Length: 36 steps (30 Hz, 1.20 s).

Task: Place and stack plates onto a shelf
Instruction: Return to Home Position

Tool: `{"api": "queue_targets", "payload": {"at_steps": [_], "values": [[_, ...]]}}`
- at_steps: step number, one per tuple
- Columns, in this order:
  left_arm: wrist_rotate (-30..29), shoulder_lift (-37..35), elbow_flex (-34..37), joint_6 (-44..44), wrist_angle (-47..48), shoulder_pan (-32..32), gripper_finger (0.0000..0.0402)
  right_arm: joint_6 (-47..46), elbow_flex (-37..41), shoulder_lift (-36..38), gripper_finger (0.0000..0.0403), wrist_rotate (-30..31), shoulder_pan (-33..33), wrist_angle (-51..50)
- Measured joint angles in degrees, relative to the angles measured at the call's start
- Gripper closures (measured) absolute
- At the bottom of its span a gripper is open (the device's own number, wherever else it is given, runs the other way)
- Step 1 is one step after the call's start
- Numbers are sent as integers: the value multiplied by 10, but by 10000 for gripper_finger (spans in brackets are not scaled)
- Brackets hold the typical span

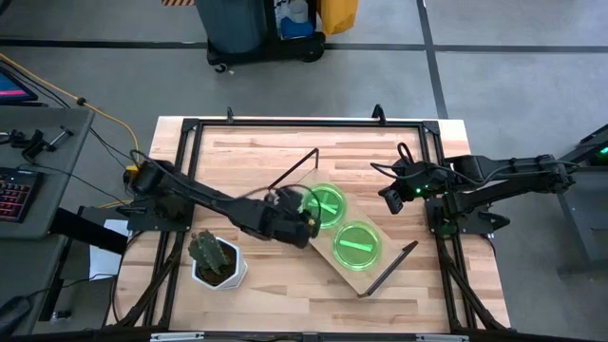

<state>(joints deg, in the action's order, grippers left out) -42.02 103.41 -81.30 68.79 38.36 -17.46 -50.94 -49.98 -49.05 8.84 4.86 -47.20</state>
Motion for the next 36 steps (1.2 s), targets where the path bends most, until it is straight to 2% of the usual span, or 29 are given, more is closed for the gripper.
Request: {"api": "queue_targets", "payload": {"at_steps": [3,6,10,13,15,17,24,29,36], "values": [[38,-50,0,-198,-47,7,239,0,0,0,402,0,0,5],[89,-107,-1,-358,-89,21,252,4,0,0,402,-1,0,13],[161,-174,6,-505,-135,48,284,10,0,0,402,-4,0,23],[261,-228,64,-576,-233,71,325,11,0,0,402,-4,0,29],[313,-263,129,-583,-320,84,361,11,0,0,402,-4,0,37],[338,-303,200,-567,-385,97,390,16,0,0,402,-4,0,45],[335,-458,433,-515,-587,133,400,27,0,0,402,4,0,70],[322,-574,544,-508,-633,163,401,20,0,0,402,16,0,77],[322,-685,638,-479,-652,170,401,47,-4,0,402,7,0,136]]}}
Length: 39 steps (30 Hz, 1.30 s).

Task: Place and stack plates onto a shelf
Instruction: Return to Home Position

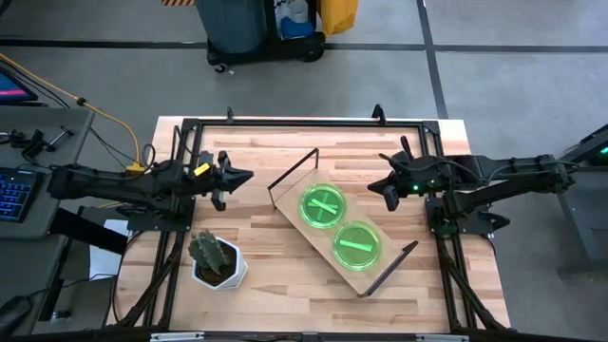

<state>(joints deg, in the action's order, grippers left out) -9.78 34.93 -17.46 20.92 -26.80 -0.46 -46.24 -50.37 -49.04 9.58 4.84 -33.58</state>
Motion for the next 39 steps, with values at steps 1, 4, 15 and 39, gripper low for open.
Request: {"api": "queue_targets", "payload": {"at_steps": [1,4,15,39], "values": [[0,-9,10,9,-3,-1,401,9,-6,0,402,-4,0,1],[0,-34,41,26,-6,-14,401,30,-35,1,402,-9,0,1],[-79,-86,157,33,-113,-83,401,101,-80,51,402,-17,1,-18],[132,-257,168,26,128,37,401,75,-41,145,402,-22,2,-46]]}}
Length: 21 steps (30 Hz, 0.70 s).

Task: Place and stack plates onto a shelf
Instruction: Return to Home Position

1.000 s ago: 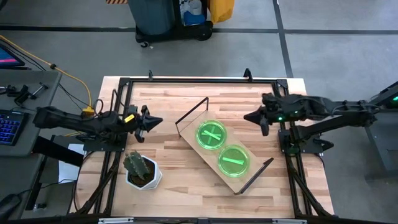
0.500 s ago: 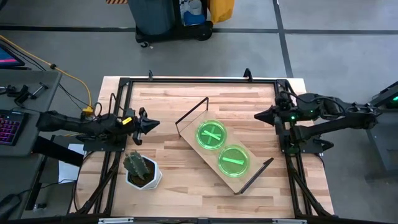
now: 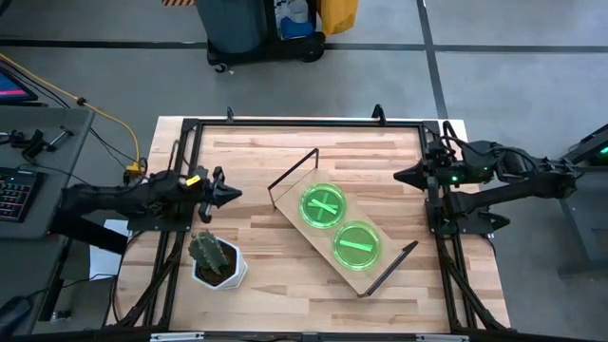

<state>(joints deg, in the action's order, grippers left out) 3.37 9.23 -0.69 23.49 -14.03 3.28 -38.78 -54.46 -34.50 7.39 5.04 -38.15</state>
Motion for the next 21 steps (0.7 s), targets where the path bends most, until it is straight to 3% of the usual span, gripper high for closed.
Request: {"api": "queue_targets", "payload": {"at_steps": [8,21], "values": [[25,-70,0,3,126,1,401,-13,0,0,402,-6,0,0],[19,-84,0,-72,125,1,401,71,21,6,403,24,24,30]]}}
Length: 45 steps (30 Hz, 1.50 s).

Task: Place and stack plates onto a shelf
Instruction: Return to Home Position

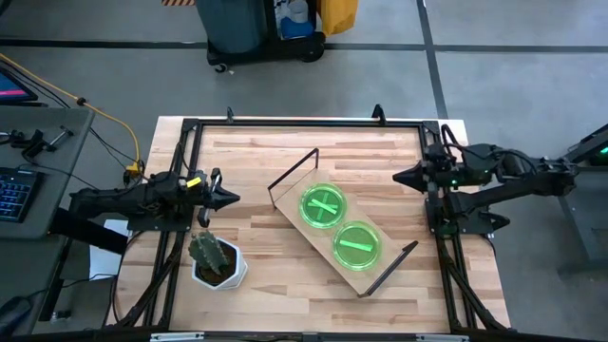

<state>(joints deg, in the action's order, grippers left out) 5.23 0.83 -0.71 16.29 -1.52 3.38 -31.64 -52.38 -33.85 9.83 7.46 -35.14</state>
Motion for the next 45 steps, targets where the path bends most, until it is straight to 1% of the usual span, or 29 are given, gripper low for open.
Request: {"api": "queue_targets", "payload": {"at_steps": [3,8,10,12,17,20,25,29,32,36,39,41,45], "values": [[0,0,0,0,0,0,401,19,70,26,403,6,10,86],[0,0,0,0,0,0,401,24,217,85,403,-4,4,234],[-1,0,0,0,0,0,401,31,258,115,403,-4,-10,259],[-1,0,0,0,0,0,401,34,289,149,403,-8,-29,263],[-2,0,0,0,0,0,401,36,342,235,403,-44,-72,268],[-2,0,0,0,0,0,401,33,375,278,403,-56,-81,278],[-2,-1,0,0,-1,0,401,24,453,330,403,-58,-82,372],[-2,-1,0,0,0,0,401,17,516,337,403,-69,-82,461],[-2,-1,0,0,0,0,401,27,518,331,403,-71,-81,439],[-2,-6,0,0,-1,0,401,81,518,332,403,-71,-81,424],[-3,-6,0,0,0,0,401,108,518,331,403,-70,-81,385],[-3,-6,0,0,0,0,401,99,518,331,403,-71,-81,364],[-4,-6,0,0,0,0,401,57,518,327,403,-71,-81,362]]}}
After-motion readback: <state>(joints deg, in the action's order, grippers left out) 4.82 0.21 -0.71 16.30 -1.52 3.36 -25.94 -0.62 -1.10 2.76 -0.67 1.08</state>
